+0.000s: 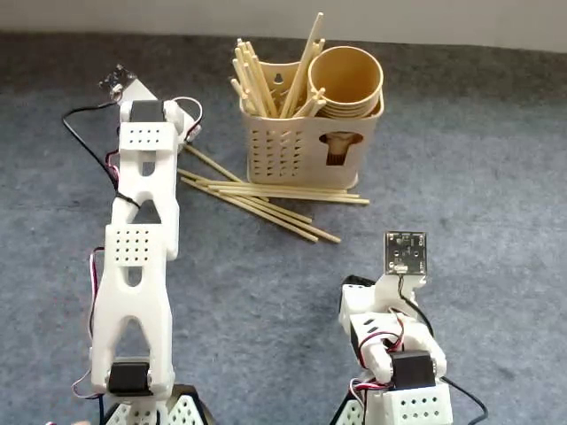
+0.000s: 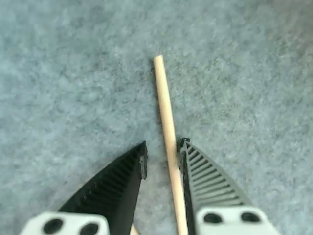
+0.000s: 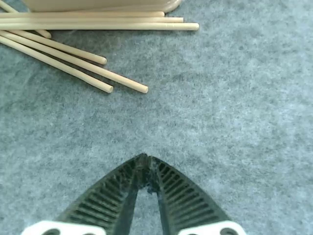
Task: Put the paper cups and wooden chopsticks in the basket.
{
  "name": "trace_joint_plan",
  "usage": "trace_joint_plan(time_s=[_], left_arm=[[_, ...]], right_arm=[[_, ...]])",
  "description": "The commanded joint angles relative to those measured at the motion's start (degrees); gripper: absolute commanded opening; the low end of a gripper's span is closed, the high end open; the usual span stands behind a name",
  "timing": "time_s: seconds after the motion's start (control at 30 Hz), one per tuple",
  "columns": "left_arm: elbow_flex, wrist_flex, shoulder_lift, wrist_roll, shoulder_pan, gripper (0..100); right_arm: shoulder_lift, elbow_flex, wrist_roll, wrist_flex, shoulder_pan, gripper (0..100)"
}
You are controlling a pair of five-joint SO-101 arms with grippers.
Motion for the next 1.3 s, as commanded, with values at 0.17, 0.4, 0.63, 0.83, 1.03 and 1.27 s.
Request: trace_joint_plan(time_s=[0.17, 0.4, 0.63, 0.83, 1.03, 1.27], left_arm=[[-1.5, 7.9, -0.4, 0.0, -0.8, 1], [-1.6, 16.1, -0.7, -0.1, -0.8, 1], [-1.6, 18.3, -0.8, -3.5, -2.2, 1], [-1.2, 18.5, -5.1, -3.6, -3.9, 0], [-1.1, 18.5, -8.5, -3.6, -4.1, 0], [-1.1, 18.9, -13.3, -4.0, -4.6, 0]], right_arm=[[-0.7, 8.5, -0.4, 0.2, 0.7, 0.5], [-0.7, 8.5, -0.4, 0.2, 0.7, 0.5], [-0.7, 8.5, -0.4, 0.2, 0.7, 0.5], [-0.7, 8.5, -0.4, 0.2, 0.7, 0.5], [-0.7, 8.5, -0.4, 0.2, 0.7, 0.5], [-0.7, 8.5, -0.4, 0.2, 0.7, 0.5]])
